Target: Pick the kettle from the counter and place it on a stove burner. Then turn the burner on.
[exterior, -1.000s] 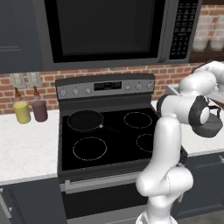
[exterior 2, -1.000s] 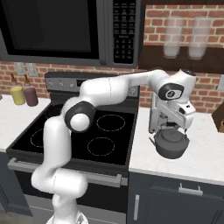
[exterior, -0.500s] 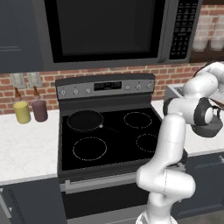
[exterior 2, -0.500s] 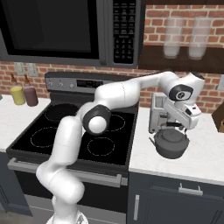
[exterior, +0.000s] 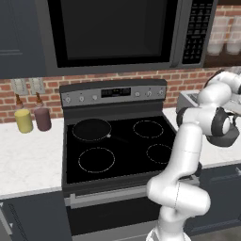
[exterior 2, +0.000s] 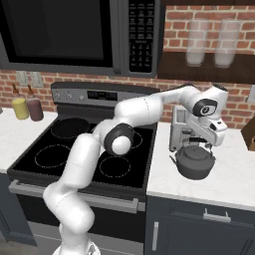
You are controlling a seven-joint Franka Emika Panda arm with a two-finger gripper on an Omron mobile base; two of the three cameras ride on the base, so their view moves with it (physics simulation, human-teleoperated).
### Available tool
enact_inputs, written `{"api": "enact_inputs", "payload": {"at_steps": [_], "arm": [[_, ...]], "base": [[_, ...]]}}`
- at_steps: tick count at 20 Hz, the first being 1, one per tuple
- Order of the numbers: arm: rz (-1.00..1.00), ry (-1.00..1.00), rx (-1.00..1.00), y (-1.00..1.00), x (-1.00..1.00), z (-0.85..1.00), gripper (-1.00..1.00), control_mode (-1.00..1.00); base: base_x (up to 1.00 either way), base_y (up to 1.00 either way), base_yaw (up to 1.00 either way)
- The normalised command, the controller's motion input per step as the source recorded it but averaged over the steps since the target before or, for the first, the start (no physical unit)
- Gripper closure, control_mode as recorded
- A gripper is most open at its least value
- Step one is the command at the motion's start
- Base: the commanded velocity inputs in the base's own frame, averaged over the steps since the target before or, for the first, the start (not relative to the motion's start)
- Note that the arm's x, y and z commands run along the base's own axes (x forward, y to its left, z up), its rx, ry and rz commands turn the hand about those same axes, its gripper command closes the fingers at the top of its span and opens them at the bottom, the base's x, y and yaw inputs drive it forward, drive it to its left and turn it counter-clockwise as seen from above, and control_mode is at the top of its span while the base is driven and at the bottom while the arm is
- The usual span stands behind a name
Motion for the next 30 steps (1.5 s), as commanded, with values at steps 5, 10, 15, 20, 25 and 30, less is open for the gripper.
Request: {"api": "enact_inputs", "payload": {"at_steps": [5,10,15,20,25,30], "arm": [[0.00,0.00,-0.06,0.05,0.05,-0.21,1.00,-1.00],[0.00,0.00,0.00,0.00,0.00,0.00,1.00,-1.00],[0.00,-0.05,0.00,0.00,-0.15,0.00,1.00,-1.00],[0.00,-0.21,0.00,0.00,-0.54,0.02,1.00,-1.00],[0.00,-0.25,0.00,0.12,-0.76,0.35,1.00,-1.00],[0.00,-0.17,0.00,0.53,-0.70,0.69,1.00,-1.00]], "base": [[0.00,0.00,0.00],[0.00,0.00,0.00],[0.00,0.00,0.00],[0.00,0.00,0.00],[0.00,0.00,0.00],[0.00,0.00,0.00]]}}
